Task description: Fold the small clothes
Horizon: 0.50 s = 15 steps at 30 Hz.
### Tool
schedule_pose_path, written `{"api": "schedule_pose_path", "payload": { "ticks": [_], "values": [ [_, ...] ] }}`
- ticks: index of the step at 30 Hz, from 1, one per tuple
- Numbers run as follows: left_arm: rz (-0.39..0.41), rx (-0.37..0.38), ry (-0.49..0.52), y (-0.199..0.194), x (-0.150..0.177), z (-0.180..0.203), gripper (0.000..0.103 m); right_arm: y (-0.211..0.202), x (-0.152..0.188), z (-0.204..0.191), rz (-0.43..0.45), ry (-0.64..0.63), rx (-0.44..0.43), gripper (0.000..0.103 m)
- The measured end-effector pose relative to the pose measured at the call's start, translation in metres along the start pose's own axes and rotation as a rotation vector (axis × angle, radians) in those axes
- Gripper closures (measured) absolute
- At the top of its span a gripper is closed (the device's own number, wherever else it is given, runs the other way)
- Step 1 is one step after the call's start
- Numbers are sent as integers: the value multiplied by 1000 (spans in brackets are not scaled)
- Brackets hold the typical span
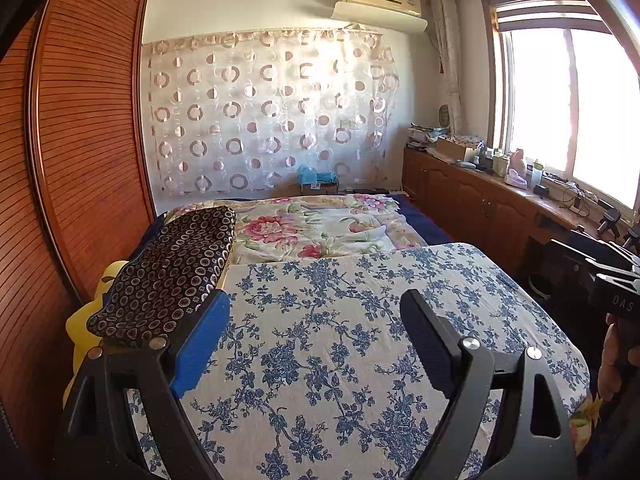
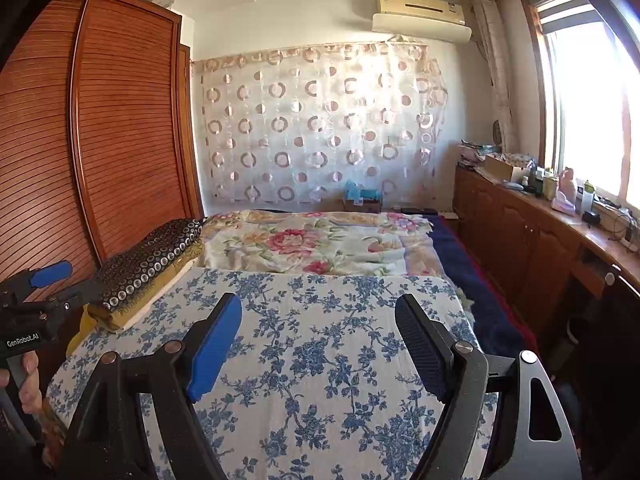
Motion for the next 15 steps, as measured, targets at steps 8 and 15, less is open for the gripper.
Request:
{"api": "schedule_pose_path", "payload": {
  "ticks": [8, 15],
  "values": [
    [1, 0, -1, 0, 0, 0, 15, 2, 0, 1, 3, -8, -7, 22],
    [2, 1, -2, 0, 1, -1, 15, 4, -1, 3, 5, -11, -11, 22]
  ]
}}
Point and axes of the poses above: each gripper's, at about its wrist camera, not at the fingertips, and y roughly the way its jaws point, z to its right, x to its underside, the point moved 2 cm from there along y, roughly the way its jaws point, and after that the axes turned 2 degrees about x, right-handed, at the moved point
